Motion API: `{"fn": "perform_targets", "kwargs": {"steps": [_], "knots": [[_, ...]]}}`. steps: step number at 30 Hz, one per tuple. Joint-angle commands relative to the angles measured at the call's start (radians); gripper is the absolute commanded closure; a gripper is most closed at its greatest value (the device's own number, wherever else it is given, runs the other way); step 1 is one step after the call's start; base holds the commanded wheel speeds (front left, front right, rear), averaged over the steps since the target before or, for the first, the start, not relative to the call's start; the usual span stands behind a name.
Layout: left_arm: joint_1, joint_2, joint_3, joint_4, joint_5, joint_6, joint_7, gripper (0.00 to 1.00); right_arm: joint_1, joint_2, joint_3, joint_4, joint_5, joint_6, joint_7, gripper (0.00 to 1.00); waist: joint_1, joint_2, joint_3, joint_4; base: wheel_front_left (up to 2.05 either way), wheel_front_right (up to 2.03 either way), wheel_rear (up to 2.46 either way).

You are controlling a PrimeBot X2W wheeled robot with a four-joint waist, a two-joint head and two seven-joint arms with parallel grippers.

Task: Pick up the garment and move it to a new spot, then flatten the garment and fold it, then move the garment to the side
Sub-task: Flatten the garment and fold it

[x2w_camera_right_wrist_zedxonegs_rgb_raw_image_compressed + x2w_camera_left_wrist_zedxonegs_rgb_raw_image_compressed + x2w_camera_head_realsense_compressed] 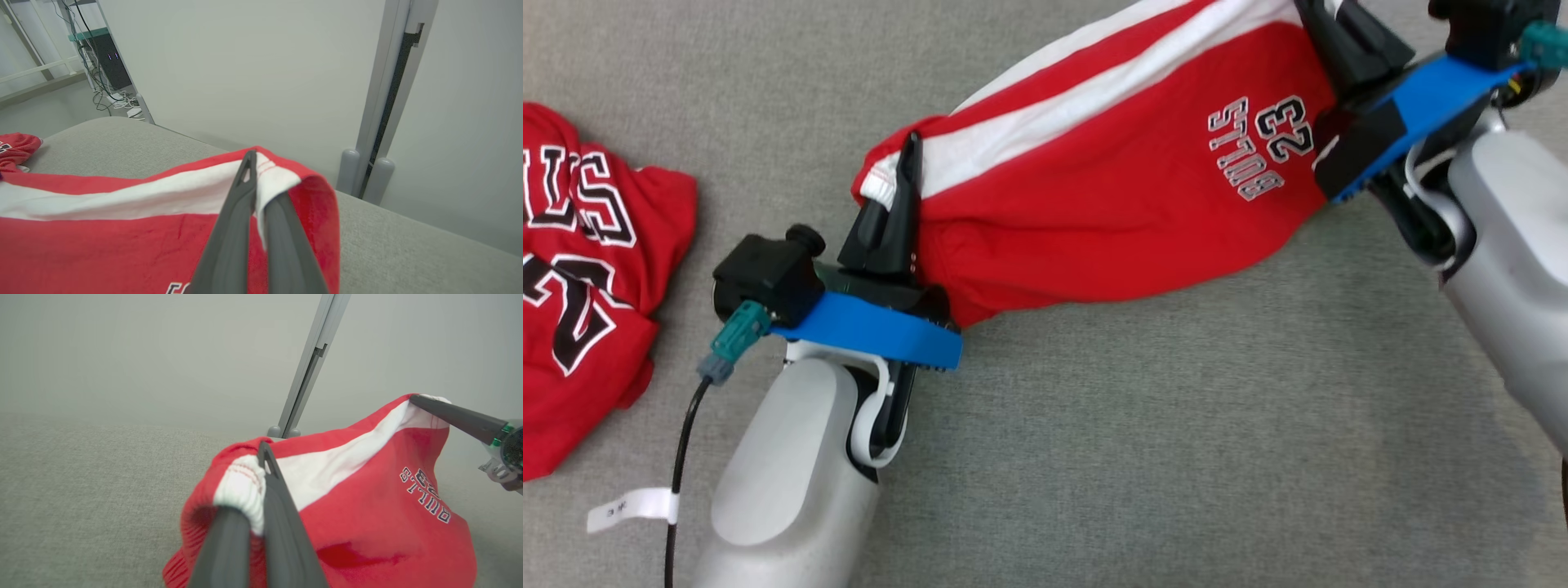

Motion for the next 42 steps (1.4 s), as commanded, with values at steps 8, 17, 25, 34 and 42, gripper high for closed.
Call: {"fn": "perform_targets", "kwargs": {"steps": [8, 17, 25, 34, 42], "knots": [[-0.079, -0.022, 0.008, 0.042, 0.016, -0.01, -0.004, 1.0, -0.152, 0.035, 0.067, 0.173, 0.03, 0.001, 0.005, 1.0, -0.0003, 0.0, 0.07, 0.058, 0.0, 0.0, 0.0], [-0.106, -0.032, -0.007, 0.086, 0.016, -0.01, -0.004, 0.76, -0.225, 0.07, 0.144, 0.322, 0.048, 0.0, -0.018, 0.44, -0.0003, 0.0, 0.091, 0.062, 0.0, 0.0, 0.0], [-0.079, -0.033, -0.022, 0.104, 0.026, -0.01, -0.004, 0.0, -0.208, 0.075, 0.161, 0.391, 0.072, 0.0, -0.051, 0.0, -0.0003, 0.0, 0.064, 0.062, 0.0, 0.0, 0.0], [0.016, -0.034, -0.02, 0.076, 0.061, 0.0, -0.004, 0.0, -0.137, 0.034, 0.173, 0.406, 0.096, 0.0, -0.059, 0.0, -0.0003, 0.0, 0.009, 0.054, 0.0, 0.0, 0.0], [0.096, -0.034, -0.016, 0.018, 0.093, 0.015, -0.004, 0.0, -0.058, 0.002, 0.187, 0.453, 0.127, 0.0, -0.059, 0.0, -0.0003, 0.0, -0.033, 0.08, 0.0, 0.0, 0.0]]}}
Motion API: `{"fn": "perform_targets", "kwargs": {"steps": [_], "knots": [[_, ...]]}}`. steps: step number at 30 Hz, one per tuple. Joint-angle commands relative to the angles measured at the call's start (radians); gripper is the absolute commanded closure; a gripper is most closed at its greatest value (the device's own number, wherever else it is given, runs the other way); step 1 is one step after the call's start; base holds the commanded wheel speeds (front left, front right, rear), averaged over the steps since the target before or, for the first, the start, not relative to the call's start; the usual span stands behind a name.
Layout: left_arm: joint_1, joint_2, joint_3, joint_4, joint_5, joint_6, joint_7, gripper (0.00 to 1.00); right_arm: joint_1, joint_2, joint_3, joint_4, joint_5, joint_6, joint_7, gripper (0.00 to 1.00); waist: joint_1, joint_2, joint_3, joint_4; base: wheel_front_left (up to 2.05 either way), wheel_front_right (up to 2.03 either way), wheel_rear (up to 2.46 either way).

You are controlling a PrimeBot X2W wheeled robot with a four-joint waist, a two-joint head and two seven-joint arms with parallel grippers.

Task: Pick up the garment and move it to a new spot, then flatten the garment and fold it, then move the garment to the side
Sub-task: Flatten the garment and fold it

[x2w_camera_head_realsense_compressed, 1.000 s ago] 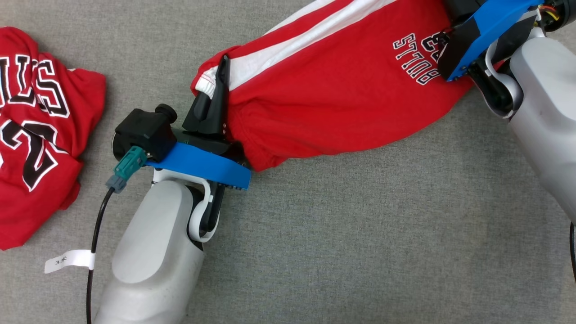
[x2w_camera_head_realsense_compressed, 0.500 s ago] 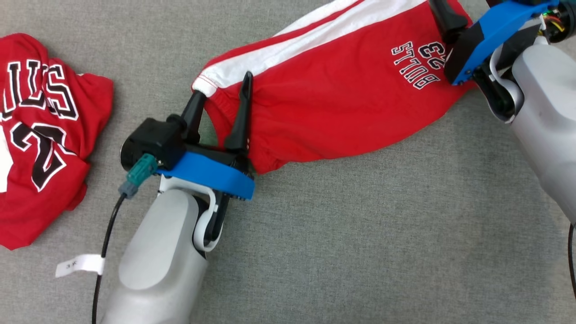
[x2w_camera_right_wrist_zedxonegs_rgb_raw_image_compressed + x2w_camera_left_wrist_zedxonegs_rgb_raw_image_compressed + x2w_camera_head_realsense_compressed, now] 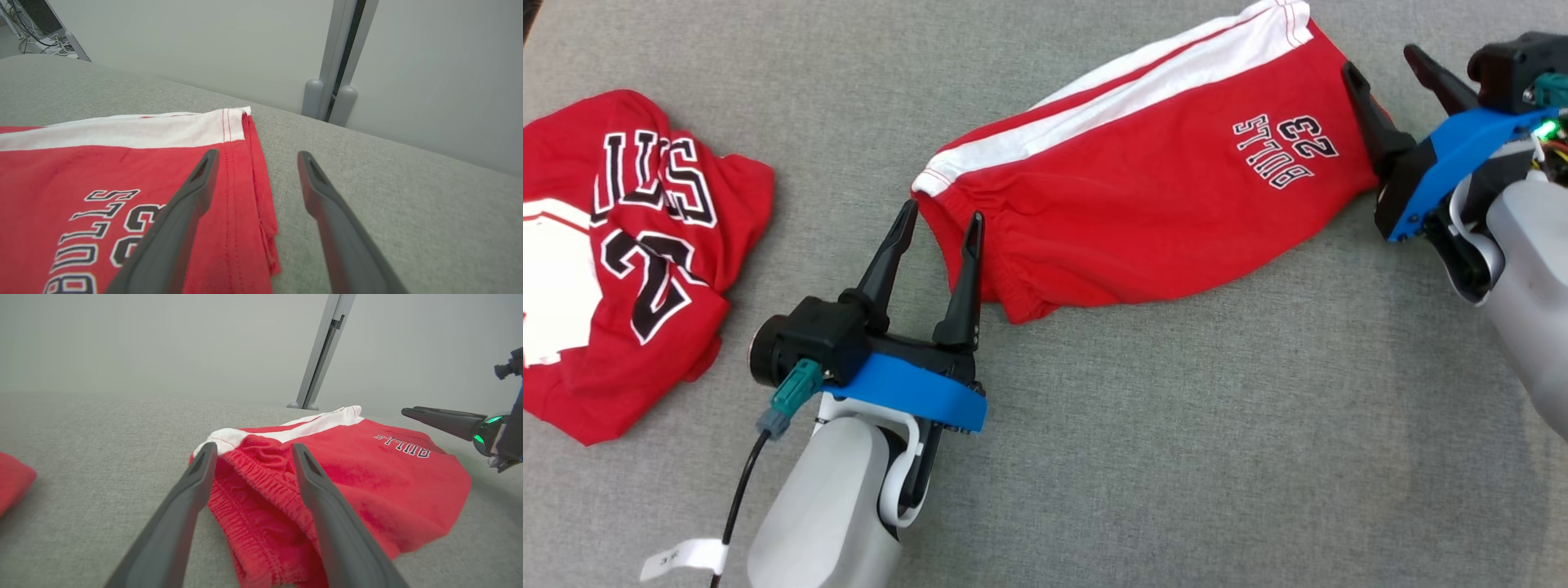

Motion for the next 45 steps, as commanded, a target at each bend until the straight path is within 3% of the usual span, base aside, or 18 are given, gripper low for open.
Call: {"fn": "perform_targets", "kwargs": {"steps": [1, 19, 20, 21, 22, 23, 32, 40, 45], "knots": [[0.013, -0.001, 0.009, -0.012, 0.01, 0.005, -0.004, 0.0, 0.017, -0.004, 0.005, 0.008, 0.006, 0.0, -0.004, 0.0, 0.0002, 0.0, -0.002, 0.003, 0.0, 0.0, 0.0], [0.123, -0.002, 0.263, -0.228, 0.082, 0.059, -0.004, 0.0, 0.055, -0.006, 0.058, 0.092, 0.076, 0.0, 0.134, 0.0, 0.0002, 0.0, -0.009, 0.041, 0.0, 0.0, 0.0], [0.126, -0.002, 0.271, -0.238, 0.079, 0.064, -0.004, 0.0, 0.057, -0.006, 0.061, 0.09, 0.08, 0.0, 0.137, 0.07, 0.0002, 0.0, -0.009, 0.041, 0.0, 0.0, 0.0], [0.131, -0.002, 0.273, -0.244, 0.079, 0.066, -0.004, 0.0, 0.06, -0.005, 0.062, 0.087, 0.083, 0.0, 0.139, 0.35, 0.0002, 0.0, -0.009, 0.041, 0.0, 0.0, 0.0], [0.137, -0.002, 0.274, -0.247, 0.077, 0.069, -0.004, 0.0, 0.063, -0.003, 0.066, 0.083, 0.087, 0.0, 0.141, 0.75, 0.0002, 0.0, -0.009, 0.04, 0.0, 0.0, 0.0], [0.141, -0.001, 0.275, -0.249, 0.076, 0.072, -0.004, 0.0, 0.065, -0.002, 0.068, 0.076, 0.09, 0.0, 0.138, 1.0, 0.0002, 0.0, -0.01, 0.039, 0.0, 0.0, 0.0], [0.161, -0.001, 0.275, -0.24, 0.096, 0.076, -0.004, 0.0, 0.091, 0.005, 0.059, 0.023, 0.136, 0.0, 0.052, 1.0, 0.0002, 0.0, -0.054, -0.001, 0.0, 0.0, 0.0], [0.192, -0.001, 0.306, -0.224, 0.13, 0.067, -0.004, 0.0, 0.205, -0.029, 0.026, -0.063, 0.19, 0.0, 0.001, 1.0, 0.0002, 0.0, -0.114, -0.067, 0.0, 0.0, 0.0], [0.222, -0.001, 0.334, -0.218, 0.148, 0.058, -0.004, 0.0, 0.314, -0.066, -0.055, -0.143, 0.193, 0.0, -0.004, 1.0, 0.0002, 0.0, -0.151, -0.121, 0.0, 0.0, 0.0]]}}
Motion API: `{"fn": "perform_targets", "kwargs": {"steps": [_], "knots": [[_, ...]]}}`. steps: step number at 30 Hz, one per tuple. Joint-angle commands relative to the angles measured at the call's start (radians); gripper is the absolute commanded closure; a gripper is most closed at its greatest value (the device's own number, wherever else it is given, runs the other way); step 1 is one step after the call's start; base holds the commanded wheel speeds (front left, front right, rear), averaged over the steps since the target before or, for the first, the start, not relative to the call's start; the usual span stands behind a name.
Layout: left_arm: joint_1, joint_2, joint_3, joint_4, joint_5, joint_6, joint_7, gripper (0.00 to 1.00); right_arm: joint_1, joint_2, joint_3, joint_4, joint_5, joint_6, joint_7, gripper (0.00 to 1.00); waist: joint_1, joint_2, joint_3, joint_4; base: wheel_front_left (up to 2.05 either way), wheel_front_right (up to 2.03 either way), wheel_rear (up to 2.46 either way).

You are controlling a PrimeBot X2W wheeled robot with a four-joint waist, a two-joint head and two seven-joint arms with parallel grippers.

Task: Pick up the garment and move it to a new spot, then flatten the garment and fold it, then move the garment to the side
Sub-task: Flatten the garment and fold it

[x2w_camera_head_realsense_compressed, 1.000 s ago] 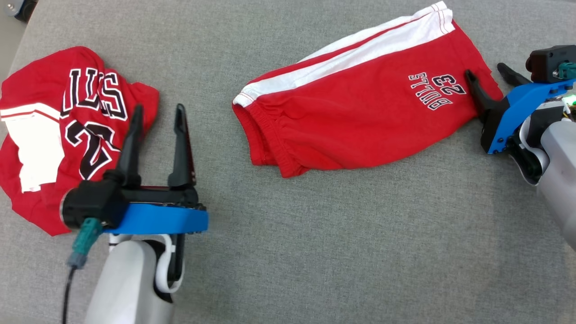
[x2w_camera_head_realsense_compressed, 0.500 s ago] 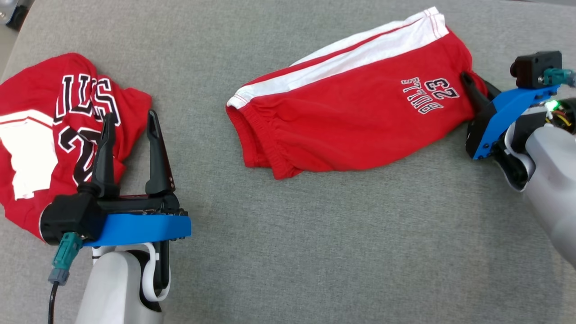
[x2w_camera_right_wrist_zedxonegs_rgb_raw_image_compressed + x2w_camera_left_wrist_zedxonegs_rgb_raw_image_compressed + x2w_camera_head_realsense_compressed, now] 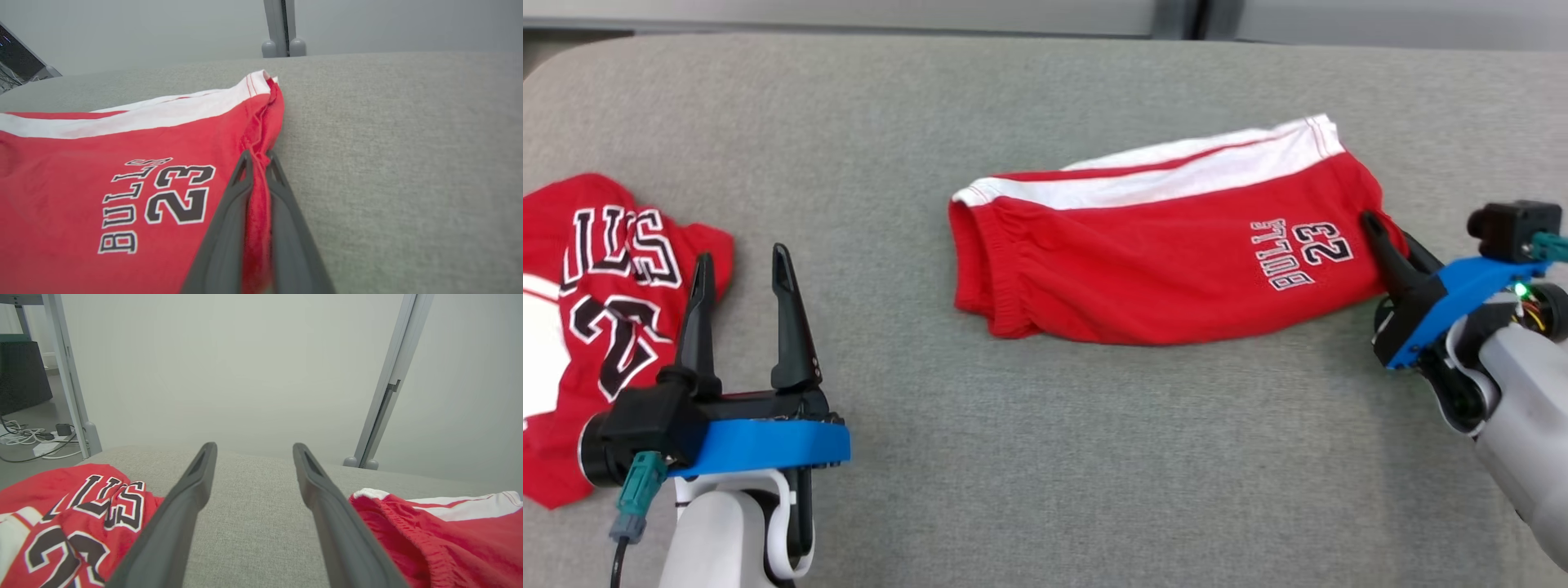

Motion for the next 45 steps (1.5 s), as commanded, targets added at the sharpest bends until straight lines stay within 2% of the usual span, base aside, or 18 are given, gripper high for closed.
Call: {"fn": "perform_targets", "kwargs": {"steps": [1, 13, 23, 30, 37, 45], "knots": [[0.015, 0.0, 0.01, 0.0, 0.009, -0.004, -0.003, 0.0, 0.039, -0.016, -0.032, -0.016, -0.007, 0.0, -0.005, 1.0, 0.0001, 0.0, -0.024, -0.026, 0.0, 0.0, 0.0], [0.059, 0.0, 0.012, -0.004, 0.012, -0.008, -0.003, 0.0, 0.23, -0.061, -0.29, -0.015, -0.055, 0.0, -0.005, 1.0, 0.0001, 0.0, -0.061, -0.047, 0.0, 0.0, 0.0], [0.064, 0.0, 0.008, 0.007, 0.005, -0.008, -0.003, 0.0, 0.257, -0.03, -0.406, -0.064, -0.147, 0.0, -0.005, 1.0, 0.0001, 0.0, -0.075, -0.048, 0.0, 0.0, 0.0], [0.063, 0.0, 0.001, 0.013, 0.0, -0.007, -0.003, 0.0, 0.203, 0.021, -0.416, -0.152, -0.233, 0.0, -0.005, 1.0, 0.0001, 0.0, -0.092, -0.037, 0.0, 0.0, 0.0], [0.068, 0.0, -0.017, 0.015, -0.012, -0.001, -0.003, 0.0, 0.152, 0.097, -0.36, -0.213, -0.29, 0.0, -0.002, 1.0, 0.0001, 0.0, -0.1, -0.011, 0.0, 0.0, 0.0], [0.055, 0.0, -0.034, 0.021, -0.027, 0.003, -0.003, 0.0, 0.116, 0.178, -0.301, -0.223, -0.311, 0.0, 0.007, 1.0, 0.0001, 0.0, -0.098, 0.028, 0.0, 0.0, 0.0]]}}
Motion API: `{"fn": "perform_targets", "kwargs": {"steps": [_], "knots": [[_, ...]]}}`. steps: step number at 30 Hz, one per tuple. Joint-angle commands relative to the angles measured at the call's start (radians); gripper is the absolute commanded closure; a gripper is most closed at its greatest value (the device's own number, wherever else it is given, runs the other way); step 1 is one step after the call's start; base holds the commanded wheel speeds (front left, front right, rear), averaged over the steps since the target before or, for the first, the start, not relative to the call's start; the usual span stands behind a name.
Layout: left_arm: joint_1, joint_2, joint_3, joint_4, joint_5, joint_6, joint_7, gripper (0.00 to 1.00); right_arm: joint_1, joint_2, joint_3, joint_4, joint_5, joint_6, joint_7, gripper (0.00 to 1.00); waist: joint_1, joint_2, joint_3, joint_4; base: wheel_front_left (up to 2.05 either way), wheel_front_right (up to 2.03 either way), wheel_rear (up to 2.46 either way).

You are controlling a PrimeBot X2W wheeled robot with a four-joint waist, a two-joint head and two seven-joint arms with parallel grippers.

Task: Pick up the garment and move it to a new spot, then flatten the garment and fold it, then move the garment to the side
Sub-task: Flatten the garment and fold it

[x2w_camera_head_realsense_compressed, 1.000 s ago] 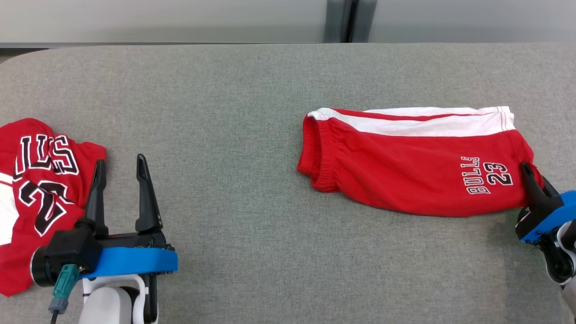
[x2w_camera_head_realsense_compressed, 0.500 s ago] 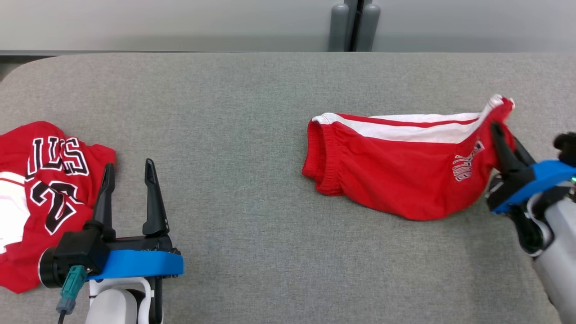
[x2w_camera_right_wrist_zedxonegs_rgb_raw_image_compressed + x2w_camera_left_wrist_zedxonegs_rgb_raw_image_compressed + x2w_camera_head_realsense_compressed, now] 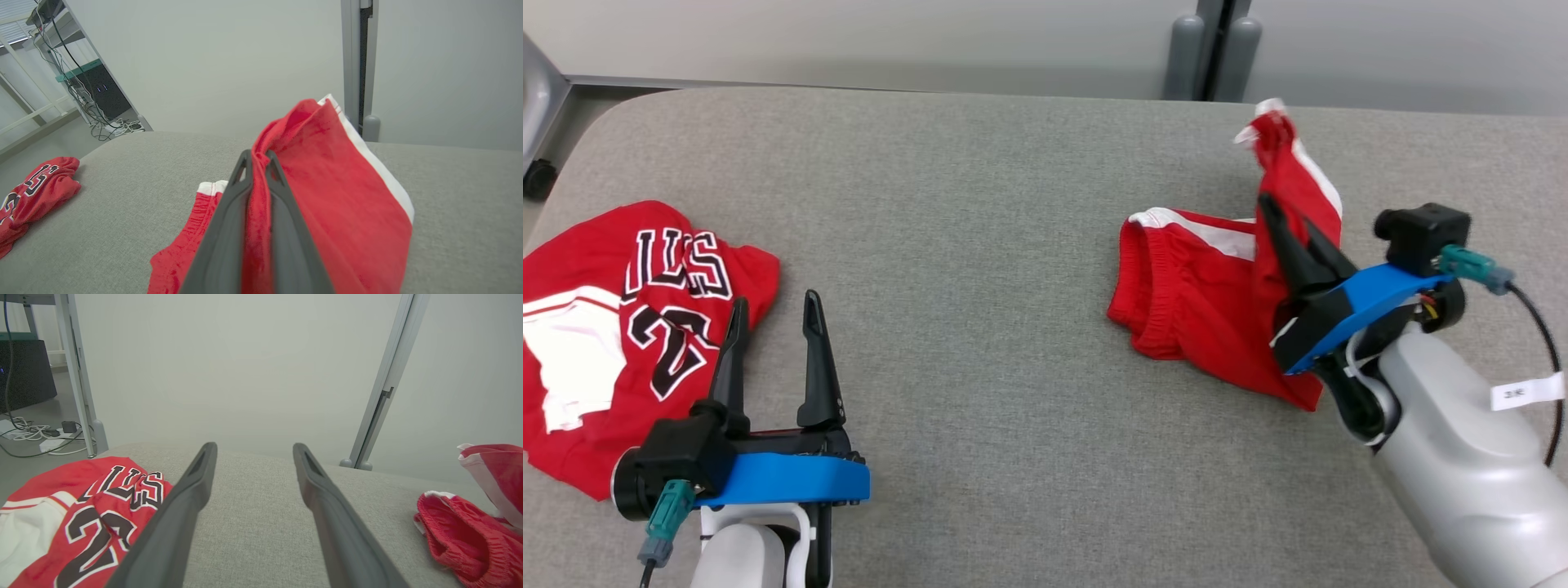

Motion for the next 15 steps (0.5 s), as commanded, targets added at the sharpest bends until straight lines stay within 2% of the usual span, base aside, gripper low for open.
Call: {"fn": "perform_targets", "kwargs": {"steps": [1, 5, 15], "knots": [[-0.013, 0.0, 0.002, 0.0, -0.006, 0.002, -0.003, 0.0, -0.008, 0.008, 0.007, 0.001, -0.004, 0.001, 0.001, 1.0, 0.0, 0.0, 0.002, 0.005, 0.0, 0.0, 0.0], [-0.01, 0.0, -0.007, 0.001, -0.011, 0.006, -0.003, 0.0, 0.003, 0.039, 0.052, 0.01, -0.02, 0.001, 0.001, 1.0, 0.0, 0.0, -0.001, 0.021, 0.0, 0.0, 0.0], [0.008, 0.0, -0.013, 0.002, -0.022, 0.013, -0.003, 0.0, 0.066, 0.068, 0.144, 0.016, -0.008, 0.001, -0.002, 1.0, 0.0, 0.0, -0.007, 0.036, 0.0, 0.0, 0.0]]}}
